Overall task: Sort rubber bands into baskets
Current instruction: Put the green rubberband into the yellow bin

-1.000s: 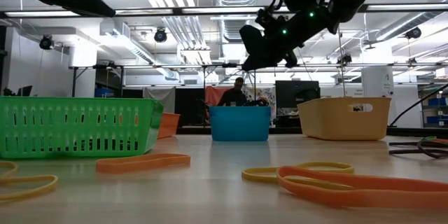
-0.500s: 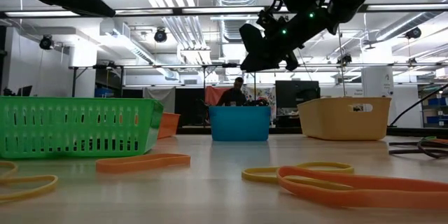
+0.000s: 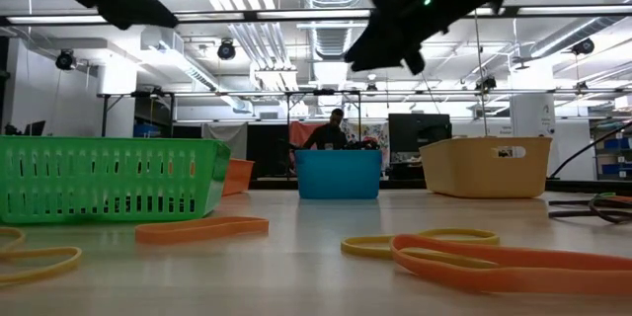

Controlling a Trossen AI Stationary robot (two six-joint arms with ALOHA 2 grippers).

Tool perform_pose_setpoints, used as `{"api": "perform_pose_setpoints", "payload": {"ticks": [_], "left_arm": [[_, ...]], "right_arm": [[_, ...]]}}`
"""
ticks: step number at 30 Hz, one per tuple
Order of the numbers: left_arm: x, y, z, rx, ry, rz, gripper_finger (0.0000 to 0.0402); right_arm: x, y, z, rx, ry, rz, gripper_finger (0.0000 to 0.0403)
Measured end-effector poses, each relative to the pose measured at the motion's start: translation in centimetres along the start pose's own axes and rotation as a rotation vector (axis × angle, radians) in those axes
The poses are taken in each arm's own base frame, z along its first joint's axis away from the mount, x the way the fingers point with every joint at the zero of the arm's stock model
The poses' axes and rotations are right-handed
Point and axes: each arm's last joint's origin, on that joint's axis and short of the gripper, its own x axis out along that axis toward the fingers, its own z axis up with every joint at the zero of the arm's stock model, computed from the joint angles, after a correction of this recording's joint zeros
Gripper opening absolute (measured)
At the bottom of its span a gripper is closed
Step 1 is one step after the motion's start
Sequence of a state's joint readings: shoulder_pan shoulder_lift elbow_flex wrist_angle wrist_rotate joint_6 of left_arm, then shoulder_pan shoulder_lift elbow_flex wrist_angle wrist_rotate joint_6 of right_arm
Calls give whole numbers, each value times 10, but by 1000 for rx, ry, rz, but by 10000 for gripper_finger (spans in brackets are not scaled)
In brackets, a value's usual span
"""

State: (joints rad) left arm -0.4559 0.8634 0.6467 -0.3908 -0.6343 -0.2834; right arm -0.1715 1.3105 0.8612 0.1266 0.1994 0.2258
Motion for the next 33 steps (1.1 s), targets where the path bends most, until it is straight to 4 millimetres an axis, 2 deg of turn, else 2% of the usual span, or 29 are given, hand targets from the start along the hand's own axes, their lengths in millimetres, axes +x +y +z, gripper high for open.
{"api": "perform_pose_setpoints", "payload": {"ticks": [7, 15, 25, 33], "left_arm": [[38, 35, 0, 54, 244, -48, 0], [77, 77, -30, 74, 611, 6, 0], [105, 79, -51, 173, 768, -37, 0], [116, 83, -56, 249, 779, -28, 0]], "right_arm": [[-25, 11, 2, -32, 49, 34, 119], [-21, 13, -3, -64, 69, 33, 118], [-12, 14, -12, -79, 116, 22, 116], [-11, 14, -13, -80, 126, 20, 122]]}}
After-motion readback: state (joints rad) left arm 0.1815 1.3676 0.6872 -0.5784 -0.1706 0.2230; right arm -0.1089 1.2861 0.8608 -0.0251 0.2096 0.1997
